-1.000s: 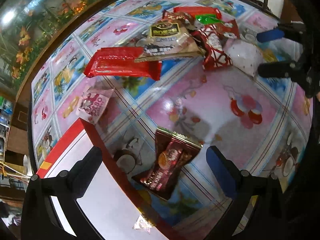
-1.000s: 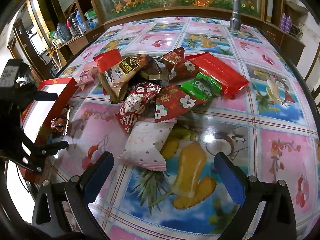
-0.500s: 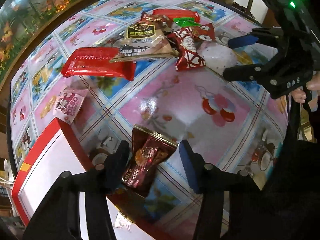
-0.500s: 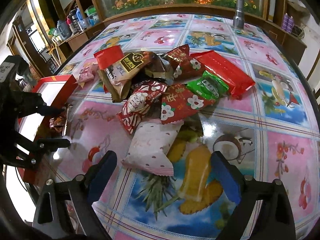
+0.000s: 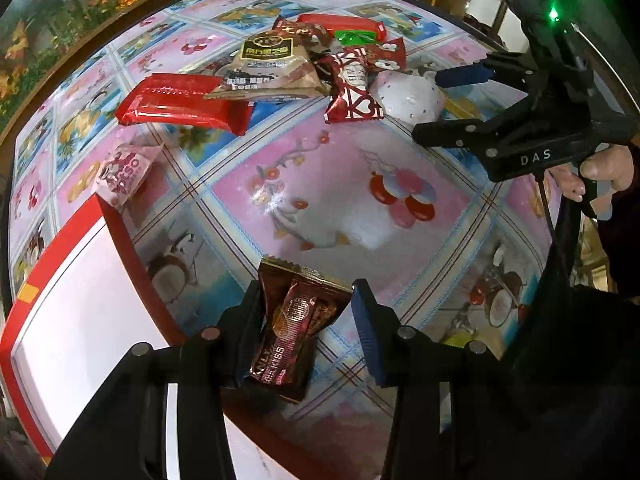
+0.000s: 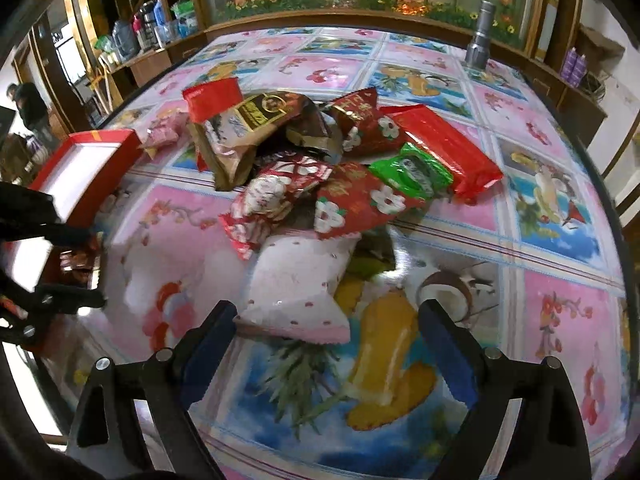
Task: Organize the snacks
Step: 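Lift brown chocolate with left gripper while right gripper closes on white printed pouch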
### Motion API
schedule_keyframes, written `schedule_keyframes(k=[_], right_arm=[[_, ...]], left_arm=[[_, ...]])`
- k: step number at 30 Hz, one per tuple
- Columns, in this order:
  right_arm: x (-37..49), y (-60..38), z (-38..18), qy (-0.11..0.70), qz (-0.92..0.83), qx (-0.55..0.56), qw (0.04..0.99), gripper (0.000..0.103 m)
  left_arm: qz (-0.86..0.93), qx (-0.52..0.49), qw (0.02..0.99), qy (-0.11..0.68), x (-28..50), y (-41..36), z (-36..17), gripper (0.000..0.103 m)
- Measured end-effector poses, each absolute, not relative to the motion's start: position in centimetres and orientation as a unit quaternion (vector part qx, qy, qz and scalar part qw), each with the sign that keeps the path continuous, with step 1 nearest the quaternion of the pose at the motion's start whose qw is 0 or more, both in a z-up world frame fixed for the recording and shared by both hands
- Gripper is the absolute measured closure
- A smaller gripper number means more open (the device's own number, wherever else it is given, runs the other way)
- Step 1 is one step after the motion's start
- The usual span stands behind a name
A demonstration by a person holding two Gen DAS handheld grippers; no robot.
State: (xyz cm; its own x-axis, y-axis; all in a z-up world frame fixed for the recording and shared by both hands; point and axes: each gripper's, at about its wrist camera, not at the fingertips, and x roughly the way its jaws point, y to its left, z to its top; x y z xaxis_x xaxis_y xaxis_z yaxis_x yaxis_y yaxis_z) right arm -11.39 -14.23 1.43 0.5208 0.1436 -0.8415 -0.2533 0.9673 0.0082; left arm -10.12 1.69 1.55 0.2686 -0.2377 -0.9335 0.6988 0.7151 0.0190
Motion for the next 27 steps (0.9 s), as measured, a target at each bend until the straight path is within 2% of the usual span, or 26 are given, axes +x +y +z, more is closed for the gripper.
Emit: schedule_keyframes(k=[3,5,7,12,16,19,27], right_arm=[[-11.4,-14.6,1.5,0.473,0.112,-0.057,0.872,0.017],[-11.5,-14.9,1.7,0.466,0.109,-0.056,0.876,0.026],[-11.6,-15.3,1.9,0.461,0.105,-0.054,0.88,0.046],[-11.7,-16.5,2.0,0.454,0.106,-0.045,0.884,0.049],[-12.0,-17.9,2.2,0.449,0.118,-0.015,0.885,0.057],[-12.5,-18.9,2.2,0.446,0.128,-0.001,0.886,0.058],[-13.9,-20.8,2.9,0.428,0.157,0.043,0.889,0.058]], left_arm=[[-0.295,0.215,0.771,0.522,-10.1,2.1,1.5,0.053],[-0.293,0.207,0.772,0.525,-10.2,2.5,1.4,0.053],[-0.292,0.204,0.772,0.526,-10.3,2.7,1.4,0.053],[-0.297,0.202,0.773,0.522,-10.9,2.5,1.3,0.054],[-0.308,0.197,0.776,0.514,-11.8,1.8,1.4,0.059],[-0.315,0.183,0.778,0.511,-12.1,1.4,1.5,0.063],[-0.318,0.141,0.791,0.503,-12.7,1.2,1.6,0.064]])
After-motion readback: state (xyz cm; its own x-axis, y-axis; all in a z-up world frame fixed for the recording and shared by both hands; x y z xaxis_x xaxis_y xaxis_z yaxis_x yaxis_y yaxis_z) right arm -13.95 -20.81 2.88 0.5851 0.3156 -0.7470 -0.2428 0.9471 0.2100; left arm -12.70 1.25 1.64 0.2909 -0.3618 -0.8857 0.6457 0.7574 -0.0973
